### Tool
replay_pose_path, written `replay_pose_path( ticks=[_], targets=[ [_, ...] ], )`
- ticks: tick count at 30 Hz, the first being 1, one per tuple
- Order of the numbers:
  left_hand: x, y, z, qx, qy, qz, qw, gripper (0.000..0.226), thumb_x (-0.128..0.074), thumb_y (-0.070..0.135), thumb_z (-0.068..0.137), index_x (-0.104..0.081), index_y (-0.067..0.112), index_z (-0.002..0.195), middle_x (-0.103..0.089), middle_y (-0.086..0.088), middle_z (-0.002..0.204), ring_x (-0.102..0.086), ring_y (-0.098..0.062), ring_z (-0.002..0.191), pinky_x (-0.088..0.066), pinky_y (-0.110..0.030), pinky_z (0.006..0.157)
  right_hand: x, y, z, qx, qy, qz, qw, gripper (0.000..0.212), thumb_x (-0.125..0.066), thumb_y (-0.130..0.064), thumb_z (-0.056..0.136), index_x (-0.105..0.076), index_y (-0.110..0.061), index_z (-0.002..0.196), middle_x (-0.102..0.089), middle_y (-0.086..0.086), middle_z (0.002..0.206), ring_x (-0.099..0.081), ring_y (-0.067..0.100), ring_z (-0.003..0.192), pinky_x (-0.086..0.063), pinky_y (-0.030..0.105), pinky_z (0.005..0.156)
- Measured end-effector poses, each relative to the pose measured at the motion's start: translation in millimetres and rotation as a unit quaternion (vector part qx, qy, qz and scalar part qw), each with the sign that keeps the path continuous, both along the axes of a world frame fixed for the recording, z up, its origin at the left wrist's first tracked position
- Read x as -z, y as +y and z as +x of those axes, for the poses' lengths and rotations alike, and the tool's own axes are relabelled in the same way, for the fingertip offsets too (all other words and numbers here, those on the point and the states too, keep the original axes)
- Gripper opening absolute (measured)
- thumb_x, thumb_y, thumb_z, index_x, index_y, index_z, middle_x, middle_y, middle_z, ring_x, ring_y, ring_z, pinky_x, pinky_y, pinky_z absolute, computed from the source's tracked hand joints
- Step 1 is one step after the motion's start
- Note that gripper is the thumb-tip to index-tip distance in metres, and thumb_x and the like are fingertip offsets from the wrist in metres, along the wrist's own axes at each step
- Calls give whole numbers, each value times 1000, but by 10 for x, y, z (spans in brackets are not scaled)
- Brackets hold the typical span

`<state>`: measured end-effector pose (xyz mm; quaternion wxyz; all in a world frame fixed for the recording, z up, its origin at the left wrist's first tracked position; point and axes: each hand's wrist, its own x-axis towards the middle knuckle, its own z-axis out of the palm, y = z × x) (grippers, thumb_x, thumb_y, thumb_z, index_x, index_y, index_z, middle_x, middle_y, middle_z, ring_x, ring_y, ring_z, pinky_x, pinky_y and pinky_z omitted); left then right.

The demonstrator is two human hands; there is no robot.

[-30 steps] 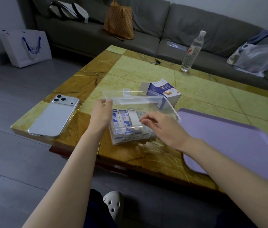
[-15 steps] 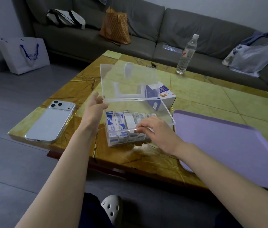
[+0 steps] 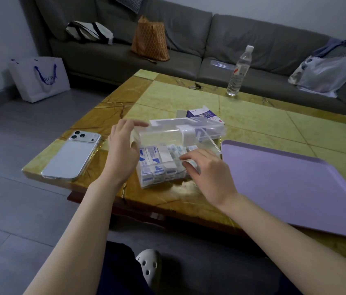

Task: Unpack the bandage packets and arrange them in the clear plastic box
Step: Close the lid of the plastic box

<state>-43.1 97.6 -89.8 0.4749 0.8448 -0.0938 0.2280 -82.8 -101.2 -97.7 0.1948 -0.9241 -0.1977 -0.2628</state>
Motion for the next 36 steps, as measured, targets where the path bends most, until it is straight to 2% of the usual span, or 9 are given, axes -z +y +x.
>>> replay_pose_path(
  ticks=[3,6,11,14,20,24,29,32,36],
  targets=[
    [3,15,-97,-4,-10,28,1000,52,-40,-19,78,-57,26,100,-46,14,113,-35,-6,116,-29,-38,104,-73,-68,-94,-4,-51,1,999,8,-66,-14,85,-68,-16,92,-68,-6,88,-63,10,84,-49,19,66],
    [8,-1,-154,-17,-2,35,999,42,-38,-14,81,-64,18,89,-54,8,110,-42,-16,116,-29,-34,100,-177,-102,-61,-11,-87,0,996,13,-61,-16,87,-64,-11,99,-63,0,95,-53,12,93,-40,18,78],
    [24,-59,-210,-15,10,46,999,15,-48,8,88,-60,17,89,-51,10,106,-39,-12,110,-27,-28,92,-421,-74,125,-24,115,-79,990,44,-68,-25,83,-56,-18,125,-50,0,132,-40,18,126,-29,23,102],
    [33,-85,-221,-14,7,50,999,11,-48,11,87,-57,16,90,-47,10,105,-36,-8,106,-26,-26,90,-420,-70,186,-9,140,-90,986,45,-69,-31,81,-55,-23,123,-53,-8,129,-44,14,122,-35,26,98],
    [47,-120,-223,-29,13,62,998,12,-48,7,88,-56,15,91,-46,10,104,-34,-9,105,-27,-27,89,-240,-52,149,5,50,-80,996,41,-75,-24,75,-62,-18,113,-63,-3,113,-57,20,105,-42,26,77],
    [9,-179,-271,-65,-3,115,991,10,-49,7,87,-55,13,92,-46,5,103,-38,-17,108,-24,-28,91,-216,-60,177,-7,33,-81,996,39,-75,-24,75,-62,-17,111,-63,-2,111,-58,20,102,-47,31,77],
    [34,-418,-347,-47,-79,277,956,20,-65,15,79,-60,15,99,-54,-3,101,-46,-24,100,-26,-29,86,-197,-58,296,-37,100,-12,994,41,-67,-18,85,-49,-10,120,-49,5,122,-54,21,99,-43,29,76],
    [69,-453,-273,-64,-92,320,941,31,-72,12,71,-62,17,100,-56,-5,101,-47,-26,97,-34,-36,85,-242,-103,424,-77,173,45,981,44,-59,-2,86,-40,-5,126,-42,9,127,-49,20,112,-39,26,94],
    [74,-416,-109,-92,-89,342,931,44,-74,0,65,-61,16,104,-56,-7,102,-52,-30,95,-43,-41,81,-305,-364,641,-9,107,126,986,44,-43,13,81,-45,-3,123,-47,11,124,-47,19,116,-36,21,98]
  ],
)
